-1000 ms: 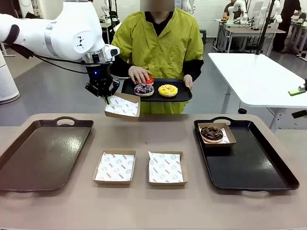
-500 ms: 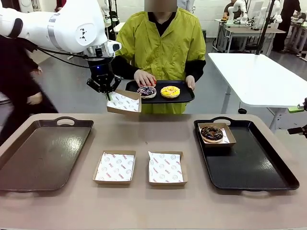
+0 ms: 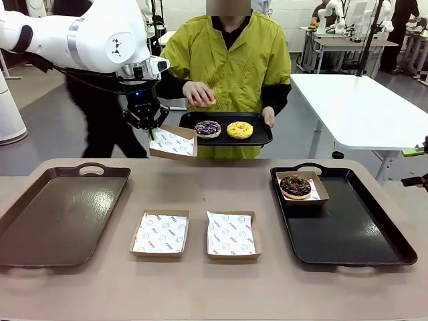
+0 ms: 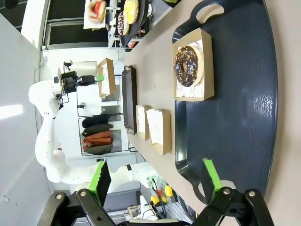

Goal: Individually package the donuts and arrange them on the tray.
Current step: Place the picked Paper togo box on the Handle tray while simultaneously picking up another Paper togo box from the table with the other hand.

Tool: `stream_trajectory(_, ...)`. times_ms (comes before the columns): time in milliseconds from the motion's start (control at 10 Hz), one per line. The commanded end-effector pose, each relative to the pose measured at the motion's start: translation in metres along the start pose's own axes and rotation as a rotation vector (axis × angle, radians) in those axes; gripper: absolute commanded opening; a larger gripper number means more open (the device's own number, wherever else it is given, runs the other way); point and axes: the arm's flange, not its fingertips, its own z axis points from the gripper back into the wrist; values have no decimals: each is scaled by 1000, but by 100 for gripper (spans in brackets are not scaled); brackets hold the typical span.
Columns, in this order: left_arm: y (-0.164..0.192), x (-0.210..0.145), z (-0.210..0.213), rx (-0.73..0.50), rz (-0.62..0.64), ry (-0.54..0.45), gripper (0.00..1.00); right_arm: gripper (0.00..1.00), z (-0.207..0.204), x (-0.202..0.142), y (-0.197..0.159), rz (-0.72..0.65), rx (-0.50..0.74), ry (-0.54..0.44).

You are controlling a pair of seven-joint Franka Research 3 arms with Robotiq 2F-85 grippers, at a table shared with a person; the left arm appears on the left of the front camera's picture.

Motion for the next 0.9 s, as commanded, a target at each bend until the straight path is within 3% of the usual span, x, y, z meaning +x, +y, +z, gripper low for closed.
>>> stream_trajectory(0, 1, -3, 1, -7, -5, -13, 0, 100, 1, -1, 3, -11, -7, 6)
stream_trajectory(800, 1, -3, 1, -7, -5, -13, 0, 100, 1, -1, 3, -11, -7, 6)
